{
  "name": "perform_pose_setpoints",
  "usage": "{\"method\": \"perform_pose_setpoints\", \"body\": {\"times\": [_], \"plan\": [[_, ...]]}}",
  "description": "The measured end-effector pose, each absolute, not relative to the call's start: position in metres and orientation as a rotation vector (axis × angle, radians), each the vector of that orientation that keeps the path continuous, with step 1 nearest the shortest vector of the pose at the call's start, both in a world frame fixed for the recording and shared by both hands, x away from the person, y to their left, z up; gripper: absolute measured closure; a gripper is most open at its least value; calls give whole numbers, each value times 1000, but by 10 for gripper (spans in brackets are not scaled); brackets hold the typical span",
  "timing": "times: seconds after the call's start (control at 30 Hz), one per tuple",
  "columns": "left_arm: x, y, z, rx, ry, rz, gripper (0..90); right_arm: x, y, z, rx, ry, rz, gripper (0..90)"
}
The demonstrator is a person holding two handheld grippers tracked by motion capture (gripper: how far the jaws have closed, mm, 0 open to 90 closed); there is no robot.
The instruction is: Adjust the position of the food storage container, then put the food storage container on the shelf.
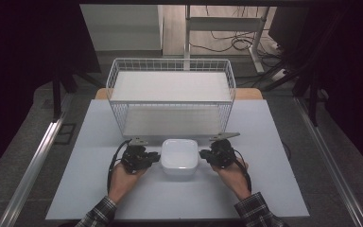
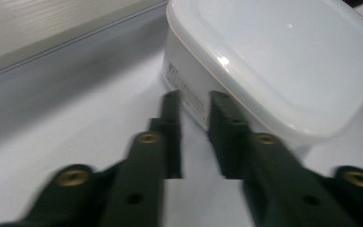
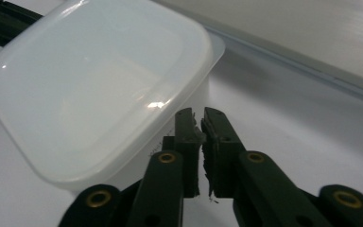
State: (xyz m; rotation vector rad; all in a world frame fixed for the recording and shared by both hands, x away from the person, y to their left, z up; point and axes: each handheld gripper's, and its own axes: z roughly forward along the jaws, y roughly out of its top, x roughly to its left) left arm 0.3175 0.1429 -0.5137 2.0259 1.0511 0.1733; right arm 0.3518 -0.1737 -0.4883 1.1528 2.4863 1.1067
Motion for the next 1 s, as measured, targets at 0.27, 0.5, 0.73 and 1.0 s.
{"method": "perform_pose_setpoints", "body": {"times": [0.27, 0.5, 0.73, 1.0], "plan": [[309, 156, -516, 2017, 1009, 148, 202, 345, -205, -479, 1100, 2470, 1218, 364], [308, 157, -520, 2046, 978, 199, 51, 346, -205, -485, 1068, 2448, 1183, 70], [307, 160, -517, 2028, 937, 237, 50, 344, -202, -485, 1042, 2454, 1203, 32], [312, 159, -503, 1968, 924, 189, 46, 344, -193, -479, 1005, 2440, 1230, 24]]}}
